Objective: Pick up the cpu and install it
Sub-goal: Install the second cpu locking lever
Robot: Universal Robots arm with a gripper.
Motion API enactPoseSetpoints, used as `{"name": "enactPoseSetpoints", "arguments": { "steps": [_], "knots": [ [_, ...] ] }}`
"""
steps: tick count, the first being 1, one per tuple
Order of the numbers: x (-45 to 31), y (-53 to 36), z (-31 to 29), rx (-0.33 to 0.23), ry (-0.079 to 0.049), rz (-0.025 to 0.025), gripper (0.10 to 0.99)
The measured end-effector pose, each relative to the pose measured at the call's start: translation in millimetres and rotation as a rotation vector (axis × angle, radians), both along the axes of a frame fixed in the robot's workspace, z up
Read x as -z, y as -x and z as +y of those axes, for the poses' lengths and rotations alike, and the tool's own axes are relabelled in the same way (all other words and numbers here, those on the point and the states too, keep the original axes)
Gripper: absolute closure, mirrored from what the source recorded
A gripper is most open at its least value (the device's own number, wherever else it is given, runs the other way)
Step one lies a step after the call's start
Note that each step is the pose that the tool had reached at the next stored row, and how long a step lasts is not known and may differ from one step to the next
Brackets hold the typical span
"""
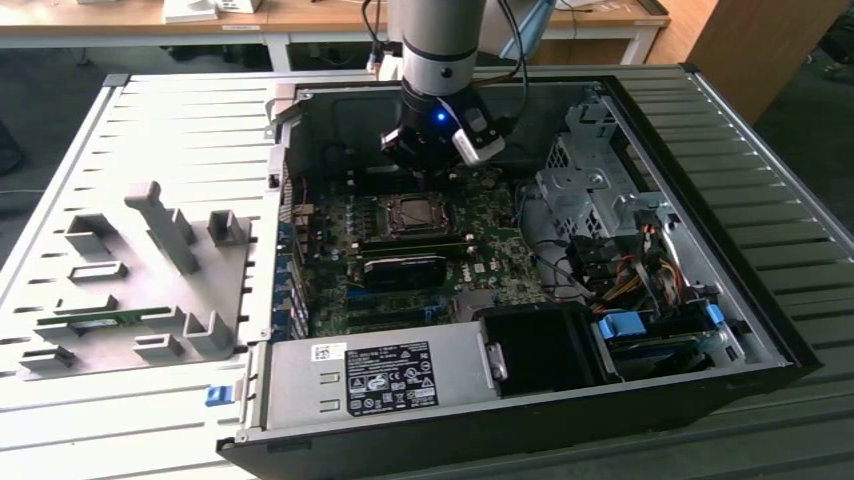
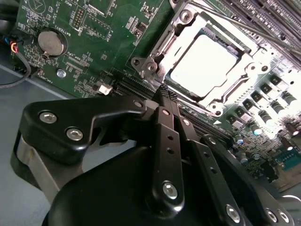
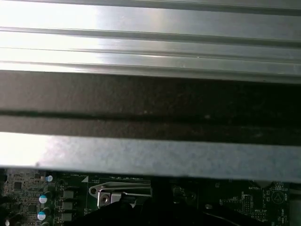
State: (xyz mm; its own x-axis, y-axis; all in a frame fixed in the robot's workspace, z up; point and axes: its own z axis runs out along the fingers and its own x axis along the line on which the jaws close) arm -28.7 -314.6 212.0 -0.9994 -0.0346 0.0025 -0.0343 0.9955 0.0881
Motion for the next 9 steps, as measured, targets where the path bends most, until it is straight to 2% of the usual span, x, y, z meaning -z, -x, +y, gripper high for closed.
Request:
{"name": "enactPoseSetpoints", "arguments": {
  "steps": [9],
  "knots": [
    [0.1, 0.0, -3.4, 0.000, 0.000, -0.0001, 0.980]
  ]
}}
